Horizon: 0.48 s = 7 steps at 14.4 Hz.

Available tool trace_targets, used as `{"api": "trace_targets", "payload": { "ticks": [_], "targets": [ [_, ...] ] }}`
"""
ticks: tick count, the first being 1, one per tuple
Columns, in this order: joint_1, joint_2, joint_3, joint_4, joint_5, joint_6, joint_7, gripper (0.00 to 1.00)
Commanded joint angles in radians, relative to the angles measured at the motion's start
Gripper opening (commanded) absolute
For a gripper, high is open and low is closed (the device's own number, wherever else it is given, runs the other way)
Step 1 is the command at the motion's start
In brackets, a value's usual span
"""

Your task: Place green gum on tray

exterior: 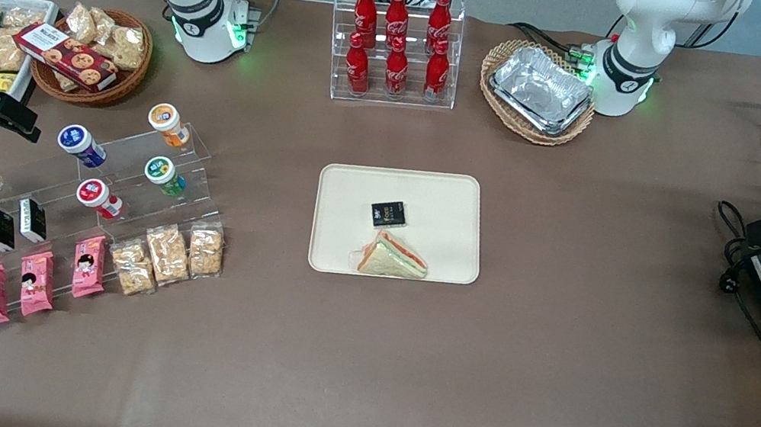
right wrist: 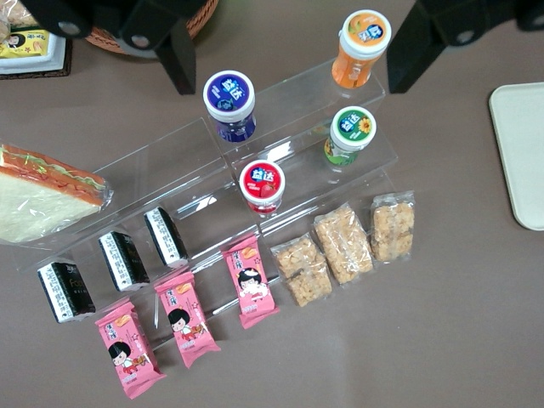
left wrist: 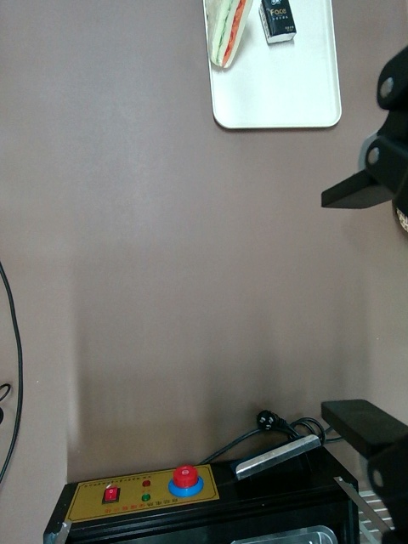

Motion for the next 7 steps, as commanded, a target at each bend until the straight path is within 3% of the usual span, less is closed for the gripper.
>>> {"api": "trace_targets", "payload": {
  "ticks": [1, 7],
  "targets": [
    [0.000, -0.031, -0.001, -0.028, 0.004, -0.007, 0.001, 1.00],
    [0.022, -0.024, 0.005, -0.038, -0.001, -0.007, 0.004, 1.00]
  ]
}}
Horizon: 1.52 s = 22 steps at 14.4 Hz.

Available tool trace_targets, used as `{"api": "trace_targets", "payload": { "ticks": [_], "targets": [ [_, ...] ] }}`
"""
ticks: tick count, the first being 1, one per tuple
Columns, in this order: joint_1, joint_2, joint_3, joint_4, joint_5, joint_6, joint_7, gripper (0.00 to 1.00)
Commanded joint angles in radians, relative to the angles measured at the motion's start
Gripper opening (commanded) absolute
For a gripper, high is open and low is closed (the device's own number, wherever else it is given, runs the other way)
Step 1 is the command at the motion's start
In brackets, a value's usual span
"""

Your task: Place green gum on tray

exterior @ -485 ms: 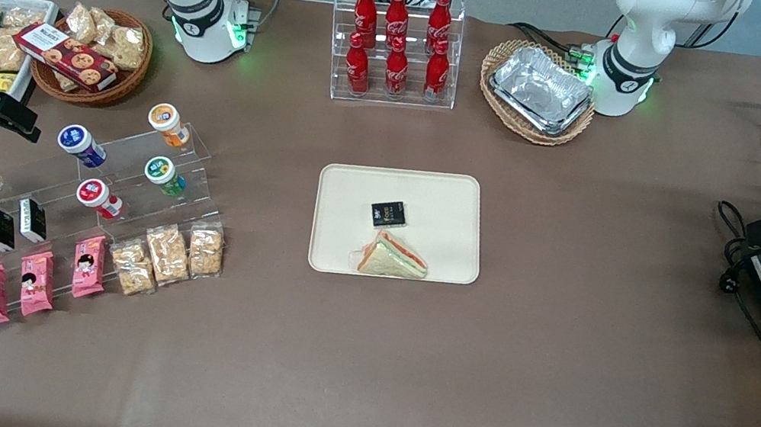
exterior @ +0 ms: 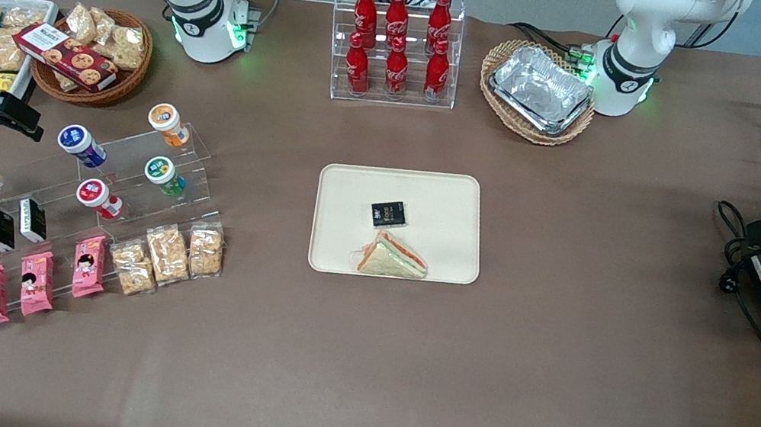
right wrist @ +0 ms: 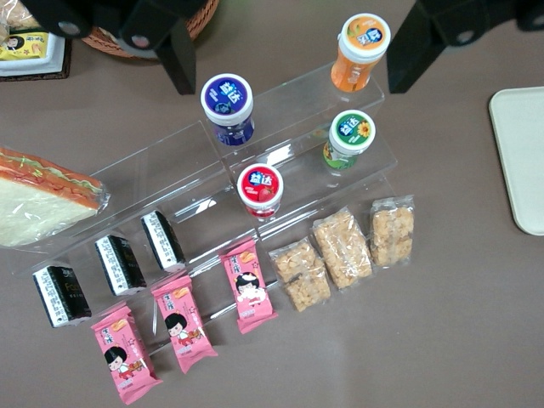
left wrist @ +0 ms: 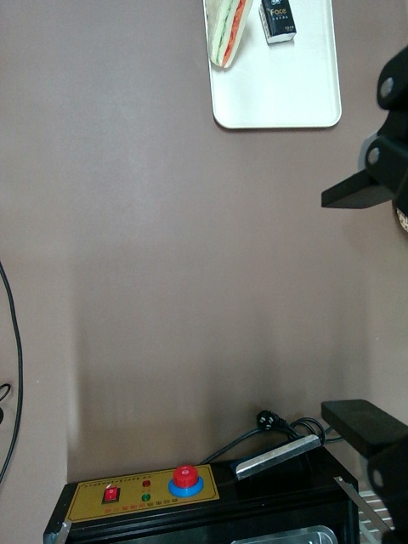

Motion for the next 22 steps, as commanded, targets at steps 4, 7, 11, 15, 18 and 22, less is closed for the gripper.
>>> {"api": "trace_targets", "payload": {
  "ticks": [4, 7, 11, 15, 18, 22],
  "targets": [
    [0.022, -0.024, 0.000, -0.039, 0.010, 0.001, -0.005, 1.00],
    [0.035, -0.111, 0.005, -0.187, 0.036, 0.091, 0.013, 1.00],
    [0.146, -0.295, 0.005, -0.464, 0.053, 0.230, 0.174, 1.00],
    [0.161, -0.300, 0.006, -0.495, 0.054, 0.238, 0.181, 1.00],
    [0.172, -0.285, 0.005, -0.507, 0.054, 0.239, 0.181, 1.00],
    [0.172, -0.219, 0.003, -0.510, 0.054, 0.285, 0.176, 1.00]
  ]
}}
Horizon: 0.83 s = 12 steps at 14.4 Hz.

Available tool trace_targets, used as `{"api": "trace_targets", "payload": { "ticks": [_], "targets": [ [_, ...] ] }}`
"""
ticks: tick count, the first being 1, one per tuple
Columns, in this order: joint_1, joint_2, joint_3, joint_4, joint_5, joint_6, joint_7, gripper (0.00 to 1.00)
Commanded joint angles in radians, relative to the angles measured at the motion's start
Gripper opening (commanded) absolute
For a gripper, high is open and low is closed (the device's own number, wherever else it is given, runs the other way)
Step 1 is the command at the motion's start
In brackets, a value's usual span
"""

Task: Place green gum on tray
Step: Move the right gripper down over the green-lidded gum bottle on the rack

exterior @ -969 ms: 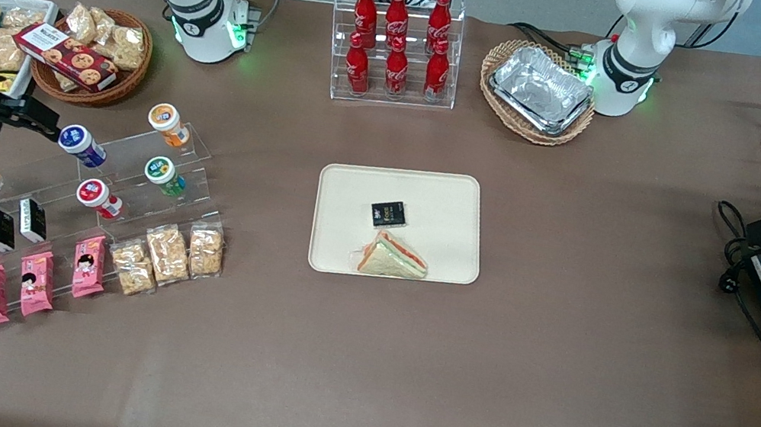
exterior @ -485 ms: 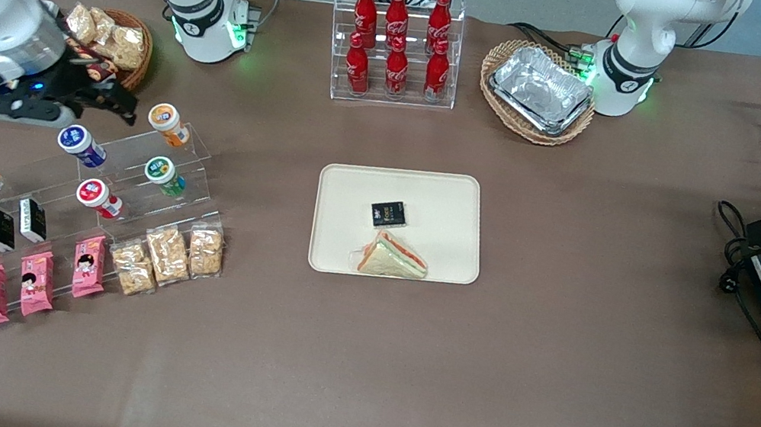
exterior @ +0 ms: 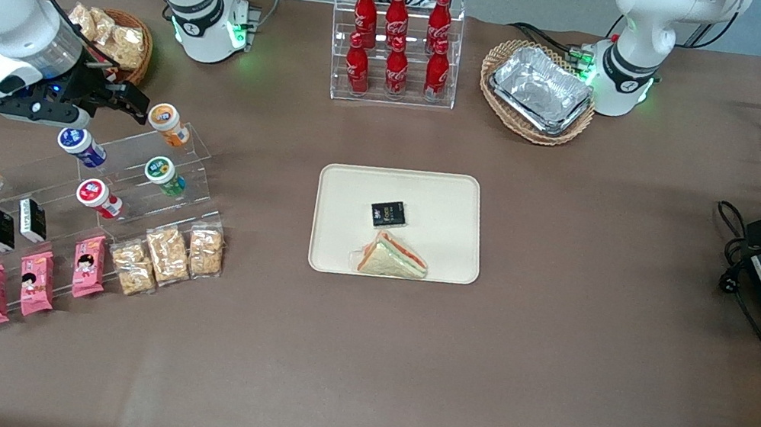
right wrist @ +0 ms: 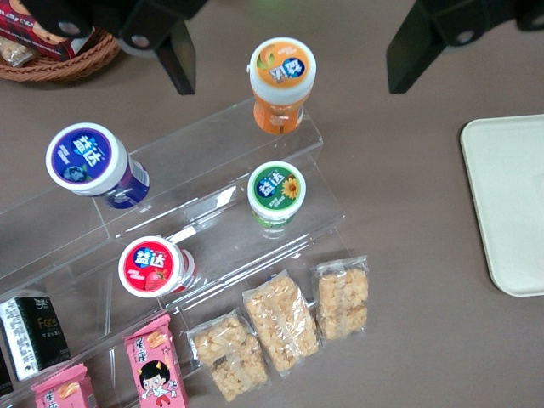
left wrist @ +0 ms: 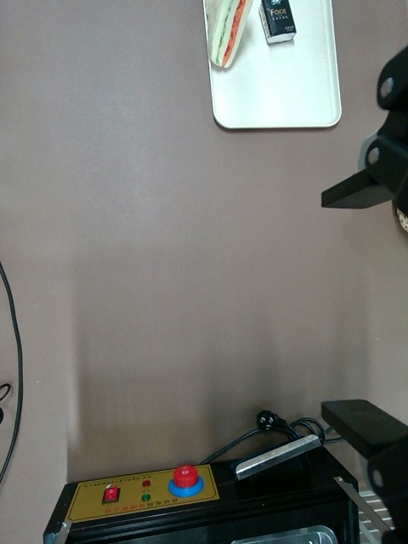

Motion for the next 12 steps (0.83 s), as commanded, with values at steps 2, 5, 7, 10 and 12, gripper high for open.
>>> {"api": "trace_targets", "payload": {
  "ticks": [2, 5, 7, 10, 12],
  "targets": [
    [0.007, 0.082, -0.008, -0.031, 0.013, 0.100, -0.006, 1.00],
    [0.007, 0.103, -0.008, -0.132, 0.013, 0.245, -0.010, 1.00],
    [0.008, 0.145, -0.008, -0.166, 0.013, 0.327, -0.012, 1.00],
    [0.007, 0.217, -0.010, -0.189, 0.013, 0.426, -0.046, 1.00],
    [0.008, 0.237, -0.010, -0.219, 0.013, 0.489, -0.047, 1.00]
  ]
}}
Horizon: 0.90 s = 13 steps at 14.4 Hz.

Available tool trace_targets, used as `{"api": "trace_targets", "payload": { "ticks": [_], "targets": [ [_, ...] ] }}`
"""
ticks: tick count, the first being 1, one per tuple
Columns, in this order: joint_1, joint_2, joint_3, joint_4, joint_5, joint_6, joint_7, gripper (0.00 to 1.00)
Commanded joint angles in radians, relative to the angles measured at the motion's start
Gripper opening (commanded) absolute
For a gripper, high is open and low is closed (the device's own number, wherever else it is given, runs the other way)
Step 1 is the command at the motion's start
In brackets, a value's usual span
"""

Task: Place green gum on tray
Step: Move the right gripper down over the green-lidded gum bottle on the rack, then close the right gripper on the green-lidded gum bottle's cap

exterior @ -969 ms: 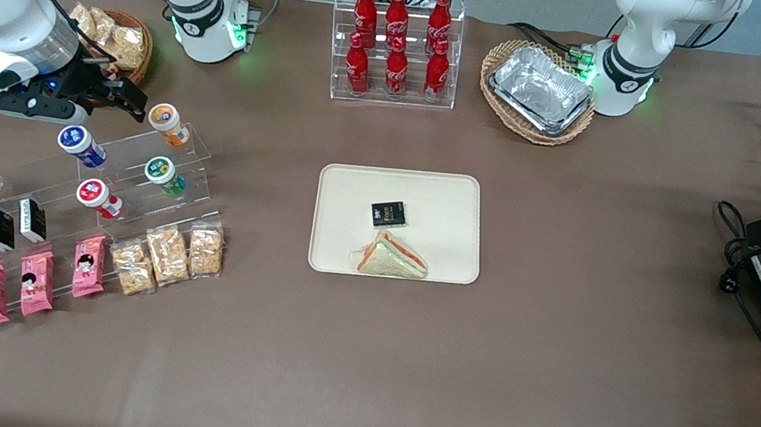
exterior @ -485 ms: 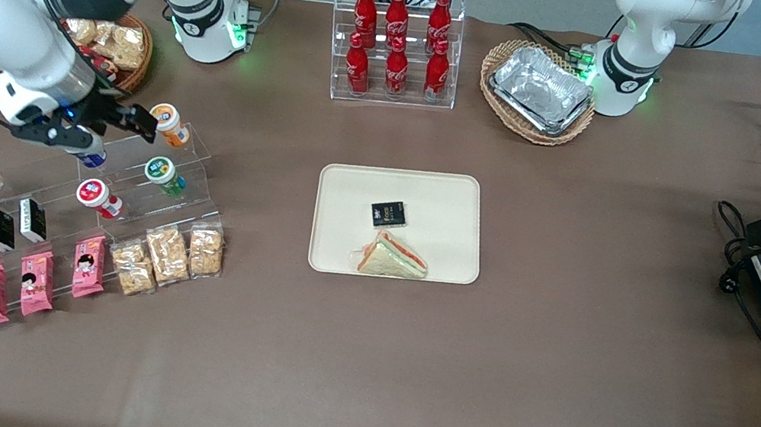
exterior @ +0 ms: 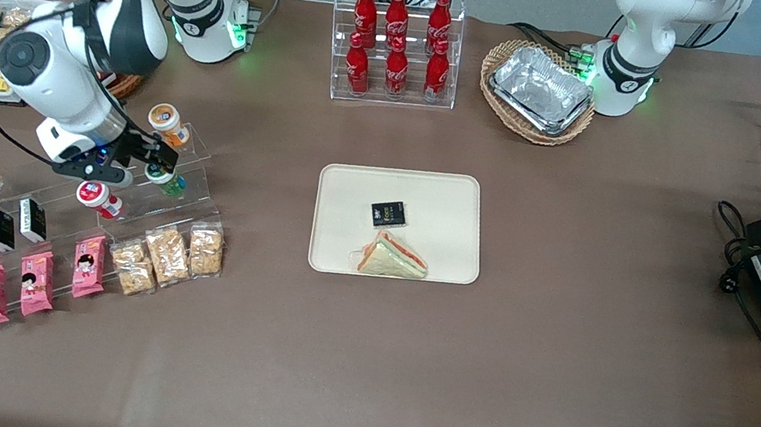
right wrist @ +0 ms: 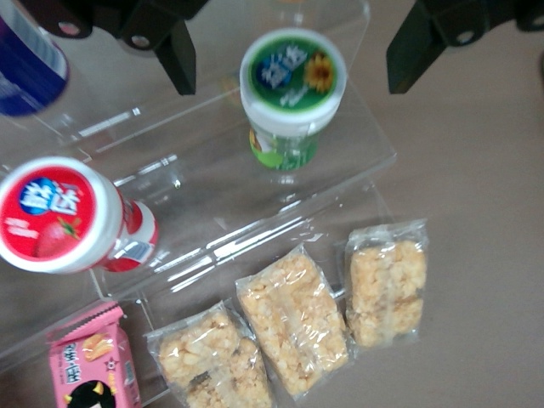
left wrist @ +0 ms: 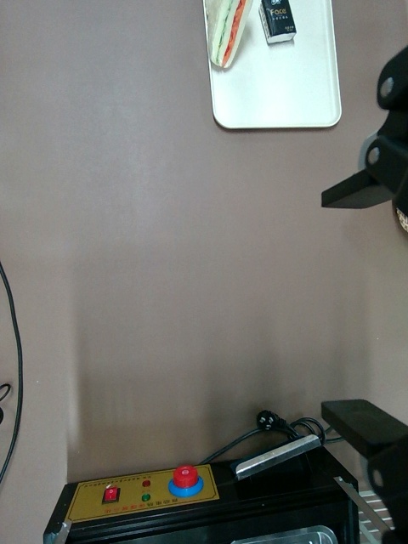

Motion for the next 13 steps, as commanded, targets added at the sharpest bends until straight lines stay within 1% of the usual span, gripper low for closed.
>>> {"api": "trace_targets", "payload": {
  "ticks": [1, 10, 13],
  "targets": [
    [0.008, 0.033, -0.007, -0.048, 0.013, 0.107, -0.023, 1.00],
    [0.022, 0.036, -0.007, -0.066, 0.011, 0.112, -0.023, 1.00],
    [0.022, 0.038, -0.007, -0.069, 0.011, 0.113, -0.025, 0.94]
  ]
}}
